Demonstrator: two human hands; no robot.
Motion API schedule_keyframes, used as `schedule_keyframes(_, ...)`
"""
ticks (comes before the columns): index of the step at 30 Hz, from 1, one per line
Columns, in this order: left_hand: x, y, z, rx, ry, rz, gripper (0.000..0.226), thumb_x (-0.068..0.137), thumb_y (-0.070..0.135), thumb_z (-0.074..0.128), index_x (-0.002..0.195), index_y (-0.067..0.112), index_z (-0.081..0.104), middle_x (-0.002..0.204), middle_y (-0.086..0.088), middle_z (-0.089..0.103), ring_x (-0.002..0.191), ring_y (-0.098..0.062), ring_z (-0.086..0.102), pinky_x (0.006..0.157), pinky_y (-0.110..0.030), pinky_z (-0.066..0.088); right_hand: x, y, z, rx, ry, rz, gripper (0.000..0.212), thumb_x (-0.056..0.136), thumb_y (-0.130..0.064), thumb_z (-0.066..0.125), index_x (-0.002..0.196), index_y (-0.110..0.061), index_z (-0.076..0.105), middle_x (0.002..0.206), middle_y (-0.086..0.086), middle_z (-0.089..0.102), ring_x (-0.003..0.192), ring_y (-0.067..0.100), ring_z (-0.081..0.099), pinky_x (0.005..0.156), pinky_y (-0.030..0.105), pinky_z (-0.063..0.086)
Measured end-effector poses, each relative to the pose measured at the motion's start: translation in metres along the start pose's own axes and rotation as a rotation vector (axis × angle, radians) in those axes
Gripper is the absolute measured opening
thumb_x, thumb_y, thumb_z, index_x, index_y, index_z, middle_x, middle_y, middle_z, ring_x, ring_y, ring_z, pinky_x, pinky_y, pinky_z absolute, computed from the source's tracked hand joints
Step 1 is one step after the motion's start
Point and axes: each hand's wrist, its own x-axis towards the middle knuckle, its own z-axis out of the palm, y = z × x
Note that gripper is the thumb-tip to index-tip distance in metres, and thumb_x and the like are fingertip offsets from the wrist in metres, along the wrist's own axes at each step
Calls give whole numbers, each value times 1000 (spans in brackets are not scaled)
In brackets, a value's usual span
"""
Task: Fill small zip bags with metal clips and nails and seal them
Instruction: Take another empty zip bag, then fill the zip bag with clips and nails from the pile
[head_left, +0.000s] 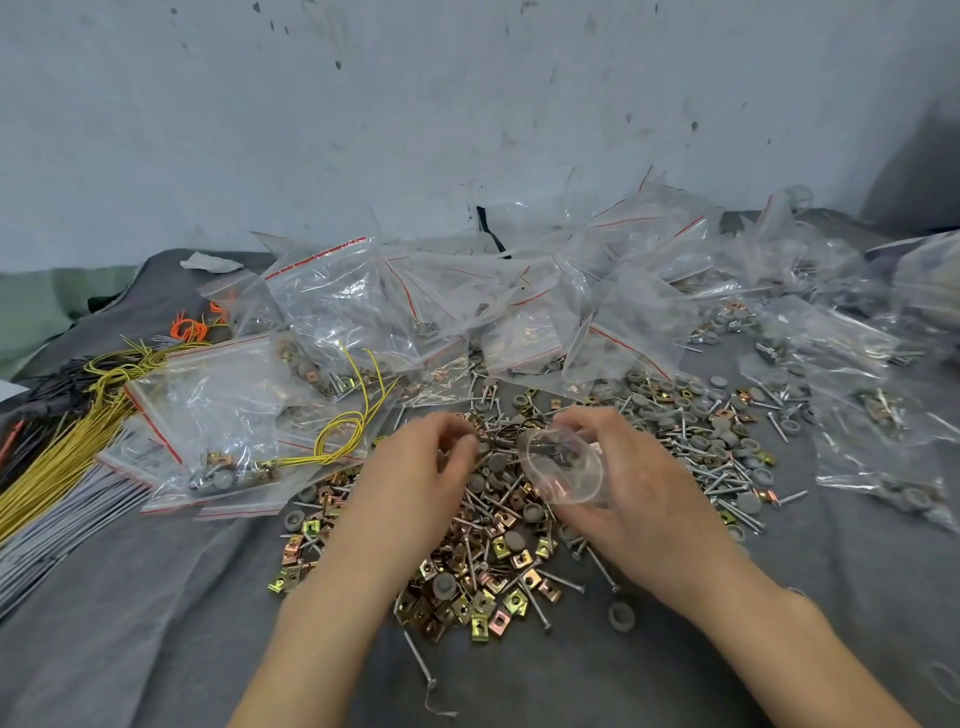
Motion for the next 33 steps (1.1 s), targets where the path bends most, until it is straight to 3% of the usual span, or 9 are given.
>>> schedule_keyframes(2,-1,-5,11,253,9,59,31,101,41,47,129,31,55,125,9,59,109,-7,53,93,-26,45,1,1,-1,-6,29,19,53,83,-50,65,124,-29,40,105,-21,48,91,-9,41,79,14,33)
schedule_keyframes(4,-1,-6,21,303,-21,78,40,101,44,43,139,32,47,133,7,51,122,-16,45,102,-32,39,4,1,-3,23,82,38,51,83,-49,65,122,-30,40,103,-22,47,92,-8,41,77,12,32)
schedule_keyframes(9,10,0,25,309,-58,103,33,103,40,39,133,33,53,125,7,52,117,-17,48,99,-36,42,11,7,-9,144,167,151,45,84,-56,60,120,-39,37,102,-34,47,95,-8,46,78,23,37)
schedule_keyframes(14,12,4,25,258,-116,113,34,101,46,40,132,37,51,122,6,49,115,-17,48,98,-41,44,13,5,-8,148,100,149,43,84,-57,58,117,-45,32,110,-23,51,98,-4,50,87,27,41)
schedule_keyframes(19,10,4,26,315,-134,159,28,100,48,43,125,41,53,120,9,49,115,-15,46,99,-39,42,14,5,-7,121,85,148,45,84,-51,61,121,-38,38,114,-22,49,99,-7,46,89,26,39)
schedule_keyframes(25,11,-2,19,263,-147,190,25,102,30,47,124,33,59,123,12,55,116,-15,48,97,-38,43,13,4,-8,131,57,162,50,83,-51,62,125,-33,42,117,-17,55,104,3,55,93,33,45)
schedule_keyframes(30,11,-8,11,156,-111,208,28,100,13,52,121,28,64,119,14,61,114,-10,53,98,-30,44,11,5,-7,106,44,128,53,82,-57,60,125,-36,37,113,-22,48,99,-10,43,90,28,37)
schedule_keyframes(33,9,-14,9,102,-92,206,29,98,12,56,119,30,65,116,15,55,103,3,52,86,-8,38,11,4,-5,86,21,125,59,80,-66,55,127,-37,35,113,-23,46,100,-9,42,92,27,37)
